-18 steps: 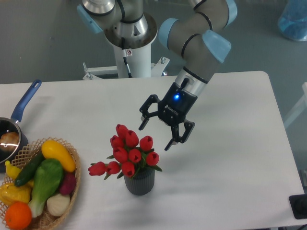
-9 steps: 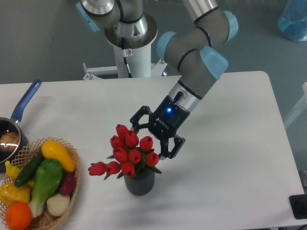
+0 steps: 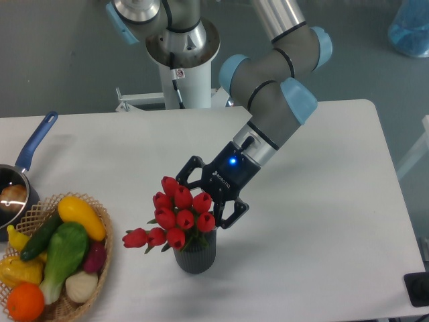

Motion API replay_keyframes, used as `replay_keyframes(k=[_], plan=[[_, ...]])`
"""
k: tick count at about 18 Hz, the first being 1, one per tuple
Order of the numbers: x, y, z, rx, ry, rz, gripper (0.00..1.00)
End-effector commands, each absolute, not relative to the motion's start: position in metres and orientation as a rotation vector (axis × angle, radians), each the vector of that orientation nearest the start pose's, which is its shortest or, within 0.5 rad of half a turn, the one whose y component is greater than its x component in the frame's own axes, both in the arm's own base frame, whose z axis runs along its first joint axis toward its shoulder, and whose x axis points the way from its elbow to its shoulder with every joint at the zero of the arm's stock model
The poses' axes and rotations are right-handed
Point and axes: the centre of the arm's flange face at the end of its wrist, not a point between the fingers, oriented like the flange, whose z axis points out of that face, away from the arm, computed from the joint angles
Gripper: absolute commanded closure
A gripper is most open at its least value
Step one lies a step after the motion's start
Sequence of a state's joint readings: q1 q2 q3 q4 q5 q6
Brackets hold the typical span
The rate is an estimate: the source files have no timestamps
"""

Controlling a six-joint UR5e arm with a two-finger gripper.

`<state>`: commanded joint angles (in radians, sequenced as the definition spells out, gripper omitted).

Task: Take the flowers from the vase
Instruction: 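Close the gripper around the bunch of red tulip stems, then lift the tulip bunch up and out of the black vase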

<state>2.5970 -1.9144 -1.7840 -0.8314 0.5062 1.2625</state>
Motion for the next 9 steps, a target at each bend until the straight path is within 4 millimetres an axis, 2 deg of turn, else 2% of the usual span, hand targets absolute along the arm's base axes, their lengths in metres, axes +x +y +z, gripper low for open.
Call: replay_keyframes(k=[6,9], plan=[[-0.389,0.486,0.334,-2.048,0.346,-0.320,1.00],[-0.394,0.480,0.355,-2.017,0.278,-0.338,1.00]])
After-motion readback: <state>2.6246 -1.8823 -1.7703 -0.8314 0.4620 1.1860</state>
